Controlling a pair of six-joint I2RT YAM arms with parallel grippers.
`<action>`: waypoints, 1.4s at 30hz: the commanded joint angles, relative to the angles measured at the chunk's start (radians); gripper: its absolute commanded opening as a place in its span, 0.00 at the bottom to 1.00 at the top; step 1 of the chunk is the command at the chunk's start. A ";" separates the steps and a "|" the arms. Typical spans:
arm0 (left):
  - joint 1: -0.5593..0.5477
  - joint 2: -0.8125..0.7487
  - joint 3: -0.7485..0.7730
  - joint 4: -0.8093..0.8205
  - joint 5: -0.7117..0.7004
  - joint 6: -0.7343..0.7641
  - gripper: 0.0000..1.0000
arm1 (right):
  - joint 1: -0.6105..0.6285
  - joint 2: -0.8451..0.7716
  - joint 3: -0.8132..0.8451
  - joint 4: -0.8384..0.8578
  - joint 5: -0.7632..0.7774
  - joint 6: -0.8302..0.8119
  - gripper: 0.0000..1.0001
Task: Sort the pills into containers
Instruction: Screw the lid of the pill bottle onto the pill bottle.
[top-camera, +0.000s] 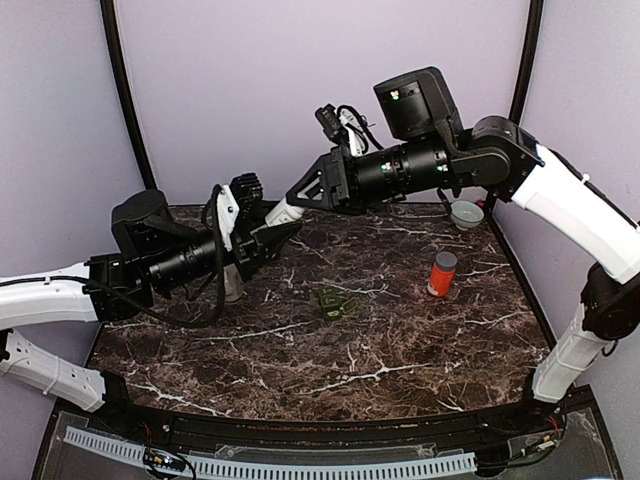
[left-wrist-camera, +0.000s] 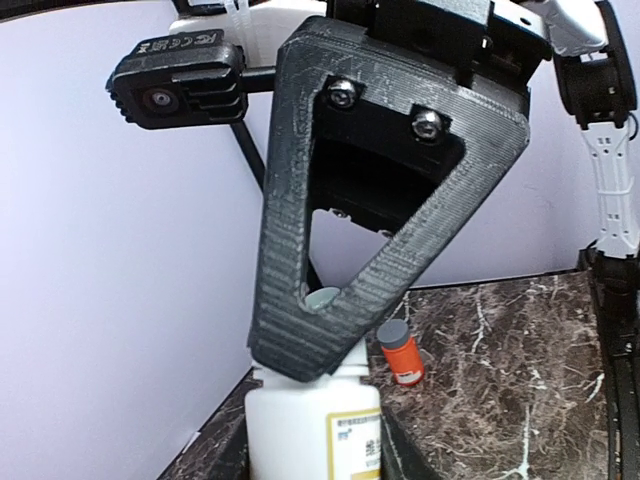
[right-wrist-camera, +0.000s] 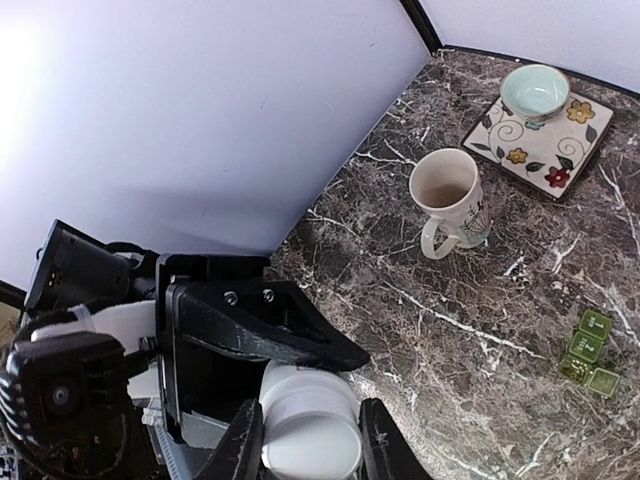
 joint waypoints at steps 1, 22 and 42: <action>-0.094 0.048 -0.022 0.250 -0.147 0.192 0.00 | 0.009 0.086 -0.034 0.117 -0.093 0.097 0.00; -0.276 0.216 -0.178 0.917 -0.451 0.749 0.00 | -0.049 0.158 0.001 0.152 -0.165 0.269 0.00; -0.188 0.098 -0.099 0.434 -0.410 0.383 0.00 | -0.058 -0.145 -0.214 0.383 -0.041 0.067 0.53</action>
